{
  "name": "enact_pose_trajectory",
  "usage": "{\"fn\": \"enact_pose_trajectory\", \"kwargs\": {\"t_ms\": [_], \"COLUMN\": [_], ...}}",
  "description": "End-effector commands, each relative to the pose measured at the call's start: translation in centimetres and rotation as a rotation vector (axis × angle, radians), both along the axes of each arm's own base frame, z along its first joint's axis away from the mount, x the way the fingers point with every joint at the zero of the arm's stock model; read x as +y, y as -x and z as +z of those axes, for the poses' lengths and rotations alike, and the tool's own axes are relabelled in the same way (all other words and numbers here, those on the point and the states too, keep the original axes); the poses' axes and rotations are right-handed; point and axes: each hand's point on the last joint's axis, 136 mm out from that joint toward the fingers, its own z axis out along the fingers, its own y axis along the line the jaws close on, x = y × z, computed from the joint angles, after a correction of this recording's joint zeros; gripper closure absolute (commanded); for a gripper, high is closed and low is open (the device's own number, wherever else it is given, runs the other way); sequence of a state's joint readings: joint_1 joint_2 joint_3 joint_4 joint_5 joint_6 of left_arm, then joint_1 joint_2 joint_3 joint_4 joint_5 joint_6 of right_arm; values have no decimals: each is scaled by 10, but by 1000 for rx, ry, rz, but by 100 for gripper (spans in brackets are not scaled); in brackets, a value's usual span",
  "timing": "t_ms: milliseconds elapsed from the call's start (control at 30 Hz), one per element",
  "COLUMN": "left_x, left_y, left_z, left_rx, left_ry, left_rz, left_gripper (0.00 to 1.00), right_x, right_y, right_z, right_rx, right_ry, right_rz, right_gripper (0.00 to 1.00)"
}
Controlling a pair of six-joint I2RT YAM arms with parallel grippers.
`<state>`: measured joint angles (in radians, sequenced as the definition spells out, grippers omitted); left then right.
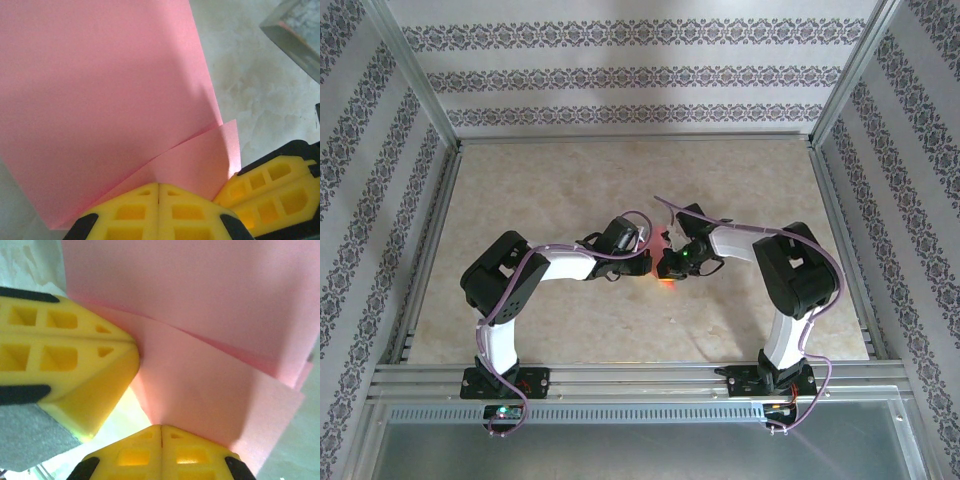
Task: Fold a paper plane with a square sheet of paper (fold left side to right side)
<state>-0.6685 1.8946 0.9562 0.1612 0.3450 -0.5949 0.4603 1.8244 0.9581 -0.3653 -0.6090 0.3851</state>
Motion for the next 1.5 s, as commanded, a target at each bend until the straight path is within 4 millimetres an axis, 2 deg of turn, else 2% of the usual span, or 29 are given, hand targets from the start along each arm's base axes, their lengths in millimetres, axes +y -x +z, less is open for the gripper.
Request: {"fn": "enact_pose_trajectory", "kwargs": {"t_ms": [0, 467, 733, 933, 1033, 1133, 1200, 1267, 1367, 1467], "left_x": [40, 39, 36, 32, 24, 13, 5, 0, 2, 18], "left_y": [14, 12, 10, 7, 2, -7, -13, -20, -29, -37], "left_z": [-47, -47, -43, -38, -26, -5, 13, 35, 65, 84], "left_rx": [101, 96, 89, 82, 65, 34, 2, -34, -84, -119], "left_ry": [-192, -205, -201, -186, -150, -98, -58, -10, 50, 83], "left_rz": [60, 49, 39, 33, 25, 16, 13, 16, 38, 91], "left_gripper": [100, 100, 100, 100, 98, 96, 90, 84, 81, 77], "right_x": [-42, -52, -59, -65, -64, -60, -59, -59, -58, -51], "right_y": [54, 66, 61, 65, 58, 42, 27, 10, -15, -32], "right_z": [-29, -23, -19, -17, -5, 19, 37, 54, 71, 79], "right_rx": [192, 198, 179, 191, 162, 85, 20, -55, -152, -228], "right_ry": [193, 210, 216, 223, 198, 130, 86, 33, -43, -97], "right_rz": [-1, -21, -49, -42, -50, -68, -83, -103, -132, -123], "right_gripper": [100, 100, 100, 100, 100, 100, 95, 84, 77, 69]}}
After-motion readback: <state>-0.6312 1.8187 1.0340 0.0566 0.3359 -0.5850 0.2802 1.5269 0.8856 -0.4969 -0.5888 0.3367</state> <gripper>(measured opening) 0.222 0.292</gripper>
